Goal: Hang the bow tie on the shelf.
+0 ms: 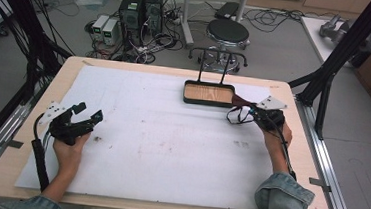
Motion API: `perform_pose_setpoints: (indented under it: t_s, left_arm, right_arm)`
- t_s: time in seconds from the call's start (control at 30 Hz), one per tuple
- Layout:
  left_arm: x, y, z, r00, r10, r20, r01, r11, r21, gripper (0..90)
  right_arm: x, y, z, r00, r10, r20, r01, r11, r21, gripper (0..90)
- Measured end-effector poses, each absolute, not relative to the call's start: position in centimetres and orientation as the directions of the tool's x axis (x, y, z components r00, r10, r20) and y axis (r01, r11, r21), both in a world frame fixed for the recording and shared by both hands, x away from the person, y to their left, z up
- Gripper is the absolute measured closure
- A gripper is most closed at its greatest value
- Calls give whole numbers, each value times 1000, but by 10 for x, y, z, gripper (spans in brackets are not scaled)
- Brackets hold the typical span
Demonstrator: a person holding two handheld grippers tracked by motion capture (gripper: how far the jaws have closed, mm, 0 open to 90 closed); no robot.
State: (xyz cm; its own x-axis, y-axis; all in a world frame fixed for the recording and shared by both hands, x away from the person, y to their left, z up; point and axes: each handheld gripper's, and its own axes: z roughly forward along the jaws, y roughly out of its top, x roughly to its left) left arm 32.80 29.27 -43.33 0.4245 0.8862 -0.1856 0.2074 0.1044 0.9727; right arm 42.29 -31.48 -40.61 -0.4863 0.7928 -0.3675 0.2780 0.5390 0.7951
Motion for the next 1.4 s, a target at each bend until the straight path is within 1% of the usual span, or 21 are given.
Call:
perform_pose_setpoints:
  t_s: [0.1,0.17,0.23,0.27,0.6,0.73,0.8,0.83,0.93,1.13,1.23,1.3,1.4]
  left_arm:
    - [328,293,-433,425,886,-186,207,105,973,198]
    - [328,293,-433,425,886,-185,208,104,973,198]
    - [328,293,-433,424,887,-183,208,101,973,198]
    - [328,293,-433,424,887,-183,209,101,973,198]
    - [329,293,-434,426,885,-185,211,102,972,199]
    - [329,293,-434,426,885,-189,213,105,971,201]
    - [329,293,-434,428,884,-188,212,104,972,203]
    - [329,292,-434,431,883,-187,212,102,972,206]
    - [329,292,-434,431,883,-186,211,102,972,207]
    - [329,292,-434,433,880,-194,213,109,971,207]
    - [329,293,-434,435,880,-191,215,105,971,207]
    - [329,293,-434,435,880,-191,215,105,971,207]
    - [329,292,-434,435,880,-193,216,106,971,206]
  right_arm:
    - [420,-314,-401,-470,800,-372,255,527,811,821]
    - [416,-313,-394,-453,804,-384,209,515,831,821]
    - [415,-312,-390,-447,807,-387,194,510,838,821]
    - [415,-312,-388,-446,811,-378,198,501,842,821]
    - [421,-297,-353,-454,825,-336,109,425,898,820]
    - [426,-290,-339,-431,835,-341,88,415,906,820]
    - [429,-289,-333,-402,846,-350,59,406,912,820]
    - [432,-288,-330,-398,852,-340,70,398,915,820]
    - [440,-286,-322,-370,863,-343,50,387,921,820]
    - [453,-281,-310,-356,876,-326,55,368,928,820]
    - [457,-278,-309,-357,876,-325,60,369,928,819]
    - [462,-273,-309,-340,876,-341,68,384,921,818]
    - [466,-273,-312,-333,881,-336,84,382,920,817]
